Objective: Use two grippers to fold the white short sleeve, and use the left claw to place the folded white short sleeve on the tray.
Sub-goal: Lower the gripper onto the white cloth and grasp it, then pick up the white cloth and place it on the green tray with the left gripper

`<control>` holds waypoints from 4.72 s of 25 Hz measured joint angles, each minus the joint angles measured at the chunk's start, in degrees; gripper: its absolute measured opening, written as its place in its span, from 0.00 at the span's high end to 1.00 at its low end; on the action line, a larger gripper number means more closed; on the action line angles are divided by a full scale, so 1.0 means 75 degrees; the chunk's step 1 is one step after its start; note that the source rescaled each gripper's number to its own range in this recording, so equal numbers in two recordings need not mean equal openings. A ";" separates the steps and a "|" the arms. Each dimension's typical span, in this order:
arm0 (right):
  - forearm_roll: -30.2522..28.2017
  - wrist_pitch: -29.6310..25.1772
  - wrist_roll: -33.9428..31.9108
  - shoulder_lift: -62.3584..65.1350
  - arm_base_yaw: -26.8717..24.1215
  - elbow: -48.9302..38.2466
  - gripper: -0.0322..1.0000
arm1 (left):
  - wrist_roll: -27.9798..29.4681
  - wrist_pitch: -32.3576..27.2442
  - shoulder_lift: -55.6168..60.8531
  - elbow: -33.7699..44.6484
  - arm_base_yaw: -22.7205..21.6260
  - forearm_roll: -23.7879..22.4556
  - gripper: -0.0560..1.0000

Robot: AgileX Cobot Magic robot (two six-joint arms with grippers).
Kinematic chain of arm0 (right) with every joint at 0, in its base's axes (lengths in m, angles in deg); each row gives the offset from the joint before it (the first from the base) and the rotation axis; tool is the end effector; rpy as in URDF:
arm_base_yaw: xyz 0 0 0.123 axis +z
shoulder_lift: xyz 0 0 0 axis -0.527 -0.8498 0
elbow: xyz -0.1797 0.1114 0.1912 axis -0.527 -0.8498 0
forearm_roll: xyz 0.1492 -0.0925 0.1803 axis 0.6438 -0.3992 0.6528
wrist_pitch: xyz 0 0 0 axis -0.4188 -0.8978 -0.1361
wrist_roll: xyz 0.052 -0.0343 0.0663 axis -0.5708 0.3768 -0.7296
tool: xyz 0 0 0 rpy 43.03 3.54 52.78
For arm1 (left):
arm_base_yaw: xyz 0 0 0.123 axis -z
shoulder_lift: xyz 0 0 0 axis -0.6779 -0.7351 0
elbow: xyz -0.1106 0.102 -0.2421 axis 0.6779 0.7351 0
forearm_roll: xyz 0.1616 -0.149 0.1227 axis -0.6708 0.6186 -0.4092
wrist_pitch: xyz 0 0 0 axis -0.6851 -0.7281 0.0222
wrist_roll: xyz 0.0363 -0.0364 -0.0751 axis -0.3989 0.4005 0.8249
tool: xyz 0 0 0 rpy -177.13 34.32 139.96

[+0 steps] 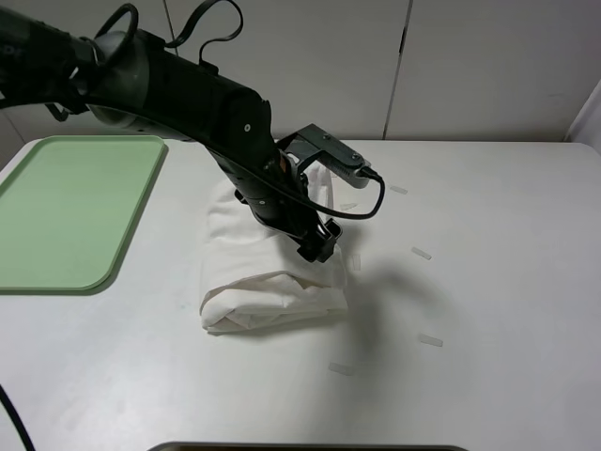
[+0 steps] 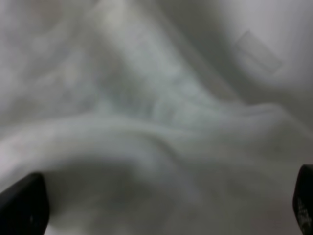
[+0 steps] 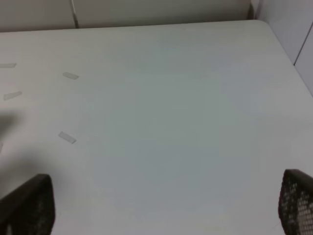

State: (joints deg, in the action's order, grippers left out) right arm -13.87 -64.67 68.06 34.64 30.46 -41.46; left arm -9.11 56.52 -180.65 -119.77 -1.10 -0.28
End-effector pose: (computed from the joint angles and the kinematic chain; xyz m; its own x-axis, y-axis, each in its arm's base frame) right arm -0.0044 -0.0047 0.2806 -0.4092 0.0695 -0.9098 0.0957 0.9949 0.0330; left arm 0.3084 -0.2745 0.1523 -0.5724 0.6511 -0.4985 0.7321 0.6796 0.0469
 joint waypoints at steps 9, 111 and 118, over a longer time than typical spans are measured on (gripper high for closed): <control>0.0000 0.0000 0.0000 0.0000 0.0000 0.0000 0.00 | 0.0007 0.0480 -0.0426 -0.0071 0.0172 0.0092 0.00; 0.0000 0.0000 0.0000 0.0000 0.0000 0.0000 0.00 | 0.0654 -0.0199 -0.0660 0.0895 -0.1367 0.2280 0.41; 0.0000 0.0000 0.0000 0.0000 0.0000 0.0000 0.00 | 0.0654 -0.0478 -0.0431 0.0829 -0.1555 0.1616 0.42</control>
State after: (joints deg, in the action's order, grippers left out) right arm -13.87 -64.67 68.06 34.64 30.46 -41.46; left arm -4.20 52.94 -183.88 -113.56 -12.76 11.84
